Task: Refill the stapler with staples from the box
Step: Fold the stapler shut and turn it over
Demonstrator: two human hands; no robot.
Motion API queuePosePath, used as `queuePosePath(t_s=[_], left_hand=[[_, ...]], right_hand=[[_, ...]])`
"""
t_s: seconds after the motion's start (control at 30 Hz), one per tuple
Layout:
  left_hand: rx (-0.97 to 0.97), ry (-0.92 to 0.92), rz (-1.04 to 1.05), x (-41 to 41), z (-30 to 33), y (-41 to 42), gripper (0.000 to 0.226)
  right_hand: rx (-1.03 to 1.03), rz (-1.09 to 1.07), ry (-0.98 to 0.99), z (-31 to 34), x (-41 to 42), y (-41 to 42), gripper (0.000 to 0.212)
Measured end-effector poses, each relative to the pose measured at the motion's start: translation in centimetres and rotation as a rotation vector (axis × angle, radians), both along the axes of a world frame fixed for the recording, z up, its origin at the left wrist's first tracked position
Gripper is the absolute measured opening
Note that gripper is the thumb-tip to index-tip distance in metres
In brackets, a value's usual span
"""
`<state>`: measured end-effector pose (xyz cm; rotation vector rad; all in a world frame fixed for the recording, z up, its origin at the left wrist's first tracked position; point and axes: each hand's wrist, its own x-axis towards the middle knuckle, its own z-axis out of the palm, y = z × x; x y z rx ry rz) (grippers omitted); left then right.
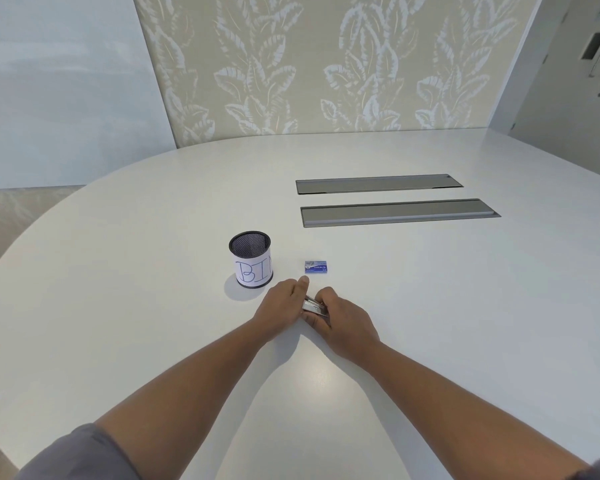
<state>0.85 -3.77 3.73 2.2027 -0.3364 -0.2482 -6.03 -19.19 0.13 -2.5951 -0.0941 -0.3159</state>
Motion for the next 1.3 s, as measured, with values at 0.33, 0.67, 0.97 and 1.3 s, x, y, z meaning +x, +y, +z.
queuePosePath(t_s=[0.33,0.67,0.97,1.3], left_hand=[[-0.047,0.095,-0.215,1.5,0.1,3.5,0.048],[0.038,0.009,-0.269,2.2,-1.1,4.3,0.043],[0.073,0.038,-0.307,2.7,-1.0,4.3,0.042],[0.092,0.026,-0.302,3.0,-1.3,4.3,0.053]], right_hand=[[-0.016,-0.022,-0.055,-0.1,0.6,-0.2,0.031],[-0.069,-0.028,-0.031,0.0,0.7,-0.2,0.033],[-0.060,-0.033,0.021,0.1,0.9,-0.2,0.030],[-0.013,-0.029,0.049,0.3,1.0,-0.3,0.030]])
